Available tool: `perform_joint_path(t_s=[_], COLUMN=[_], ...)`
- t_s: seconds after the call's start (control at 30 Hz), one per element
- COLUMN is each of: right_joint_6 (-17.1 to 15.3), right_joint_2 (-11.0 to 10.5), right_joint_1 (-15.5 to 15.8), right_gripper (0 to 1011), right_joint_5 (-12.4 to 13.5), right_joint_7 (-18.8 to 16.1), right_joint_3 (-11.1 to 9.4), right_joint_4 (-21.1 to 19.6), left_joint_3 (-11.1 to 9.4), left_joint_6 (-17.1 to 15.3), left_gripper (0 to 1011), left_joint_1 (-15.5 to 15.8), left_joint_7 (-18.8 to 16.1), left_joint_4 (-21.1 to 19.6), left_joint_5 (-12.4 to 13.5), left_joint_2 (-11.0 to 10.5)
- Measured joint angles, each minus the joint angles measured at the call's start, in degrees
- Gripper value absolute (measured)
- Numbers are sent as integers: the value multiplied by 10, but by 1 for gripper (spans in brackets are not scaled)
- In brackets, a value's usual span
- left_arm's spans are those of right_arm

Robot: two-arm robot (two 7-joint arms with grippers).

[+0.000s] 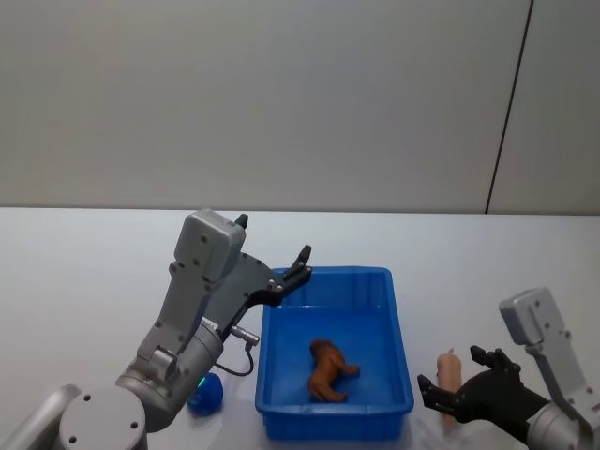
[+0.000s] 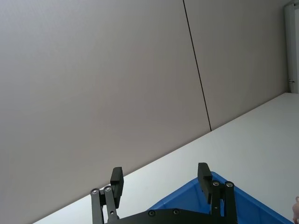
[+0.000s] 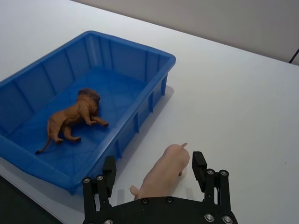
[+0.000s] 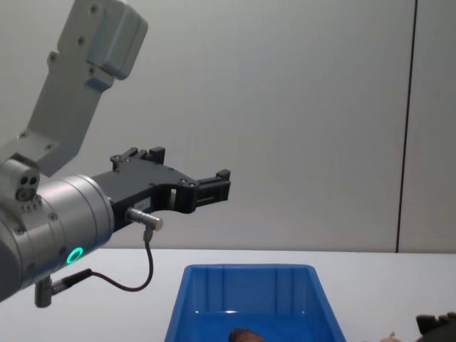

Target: Pick up the two dolls from the table and place them into the box.

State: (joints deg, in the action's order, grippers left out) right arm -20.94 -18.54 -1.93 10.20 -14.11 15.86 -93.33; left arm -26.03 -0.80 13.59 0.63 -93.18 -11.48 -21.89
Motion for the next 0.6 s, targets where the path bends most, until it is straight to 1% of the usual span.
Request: perform_joint_path(t_s=[0.23, 0.6], right_joint_6=[-6, -21], right_joint_2=[6, 23], right_joint_1=[-1, -13], right_gripper=[1001, 1001], right_joint_5=[-7, -16], right_joint_7=[9, 19], right_joint_3=[3, 12], right_joint_4=[12, 42], left_joint_3=[0, 0], left_joint_6=[0, 0], left_gripper=[1002, 1002], left_joint_1=[0, 0], left_joint_7=[0, 0], left_joint_4=[0, 0], left_joint_5=[0, 0], left_joint_2=[0, 0])
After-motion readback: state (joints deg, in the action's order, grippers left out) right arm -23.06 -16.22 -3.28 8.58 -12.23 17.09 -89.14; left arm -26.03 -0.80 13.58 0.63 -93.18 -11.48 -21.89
